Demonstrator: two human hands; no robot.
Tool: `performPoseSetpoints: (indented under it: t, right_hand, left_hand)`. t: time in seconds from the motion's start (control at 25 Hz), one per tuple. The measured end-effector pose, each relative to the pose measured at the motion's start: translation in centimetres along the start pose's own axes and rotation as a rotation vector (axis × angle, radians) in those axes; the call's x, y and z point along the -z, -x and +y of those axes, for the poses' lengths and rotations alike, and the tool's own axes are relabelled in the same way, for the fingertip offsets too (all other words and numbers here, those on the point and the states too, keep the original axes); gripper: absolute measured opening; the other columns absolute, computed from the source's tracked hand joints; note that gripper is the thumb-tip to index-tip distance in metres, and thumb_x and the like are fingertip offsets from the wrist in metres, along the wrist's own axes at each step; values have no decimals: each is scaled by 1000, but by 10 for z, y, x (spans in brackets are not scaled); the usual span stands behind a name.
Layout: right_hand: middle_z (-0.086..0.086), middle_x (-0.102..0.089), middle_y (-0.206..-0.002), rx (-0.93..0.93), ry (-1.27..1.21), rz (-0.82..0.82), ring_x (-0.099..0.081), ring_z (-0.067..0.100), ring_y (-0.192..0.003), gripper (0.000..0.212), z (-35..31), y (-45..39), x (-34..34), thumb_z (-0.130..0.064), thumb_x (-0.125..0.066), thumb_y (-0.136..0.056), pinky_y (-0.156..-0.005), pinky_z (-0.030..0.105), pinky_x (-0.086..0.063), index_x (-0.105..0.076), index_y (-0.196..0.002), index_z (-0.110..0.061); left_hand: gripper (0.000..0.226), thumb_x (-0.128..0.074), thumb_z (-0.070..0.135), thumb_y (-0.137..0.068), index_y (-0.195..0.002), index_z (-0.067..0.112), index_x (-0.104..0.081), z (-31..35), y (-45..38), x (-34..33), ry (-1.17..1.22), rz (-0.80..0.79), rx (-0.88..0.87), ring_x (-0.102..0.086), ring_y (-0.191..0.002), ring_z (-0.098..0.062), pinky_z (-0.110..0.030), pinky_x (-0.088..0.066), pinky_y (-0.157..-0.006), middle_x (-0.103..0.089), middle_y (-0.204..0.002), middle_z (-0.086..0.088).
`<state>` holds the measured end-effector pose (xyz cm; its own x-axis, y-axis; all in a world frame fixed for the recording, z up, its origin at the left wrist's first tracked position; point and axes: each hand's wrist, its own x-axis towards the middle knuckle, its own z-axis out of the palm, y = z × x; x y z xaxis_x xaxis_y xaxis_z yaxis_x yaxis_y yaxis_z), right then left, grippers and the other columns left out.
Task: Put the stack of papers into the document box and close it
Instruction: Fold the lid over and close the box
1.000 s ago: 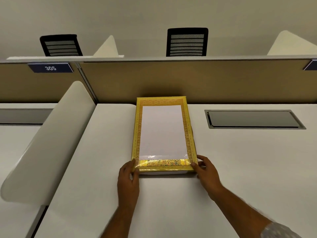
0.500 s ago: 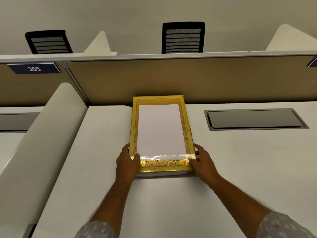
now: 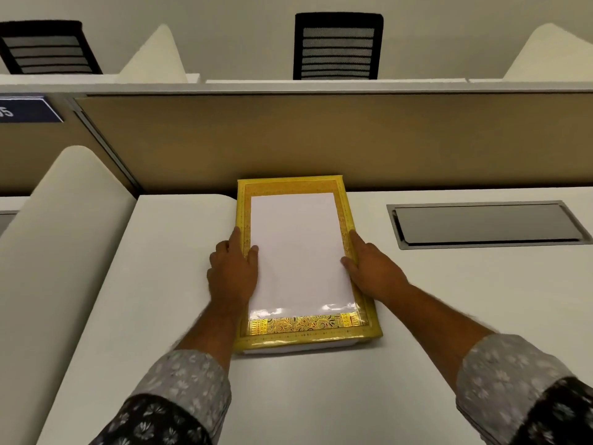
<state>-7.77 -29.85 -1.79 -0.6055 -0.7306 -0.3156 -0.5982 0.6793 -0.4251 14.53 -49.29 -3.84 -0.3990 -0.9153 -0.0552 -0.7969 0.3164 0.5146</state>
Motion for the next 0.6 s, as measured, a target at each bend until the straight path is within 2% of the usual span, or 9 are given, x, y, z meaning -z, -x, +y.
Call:
performPoseSetpoints:
  t: [0.12,0.24,0.4,0.52,0.6]
  right_hand:
    - [17,-53,-150,-2,35,13,-64,36,-127,73,-4,-9,-5,-49,-40,-109,-99,48,-55,-6,-169,-26]
    - [17,-52,-150,4,42,14,-63,37,-127,73,-1,-9,-5,-50,-39,-109,-100,50,-56,-4,-169,-27]
    - [18,-53,-152,4,67,-72,-63,38,-129,77,-2,-11,10,-52,-42,-107,-104,52,-56,-4,-169,-26]
    - [15,-63,-144,6,74,-86,-67,35,-121,70,-1,3,26,-47,-50,-105,-98,48,-58,-22,-164,-22]
    - [11,-67,-136,30,98,-29,-69,32,-115,65,4,23,29,-51,-55,-102,-92,46,-59,-35,-157,-22]
  left_hand:
    - [66,-45,53,-106,-163,25,-30,0,-5,-2,-4,-2,3,-53,-130,-40,-56,-50,-101,-51,-146,-18]
    - [67,-44,55,-105,-164,25,-29,1,-4,-1,-23,-12,3,-56,-126,-41,-55,-51,-99,-52,-143,-18]
    - [71,-44,54,-106,-166,25,-20,9,-10,10,-43,-149,55,-49,-137,-45,-59,-48,-106,-42,-155,-20]
    - [77,-55,48,-104,-166,21,-19,14,-4,32,-62,-260,72,-37,-148,-45,-61,-43,-115,-25,-169,-15]
    - [76,-66,43,-99,-160,16,-31,19,19,40,-97,-181,14,-41,-145,-40,-59,-48,-110,-31,-166,-11]
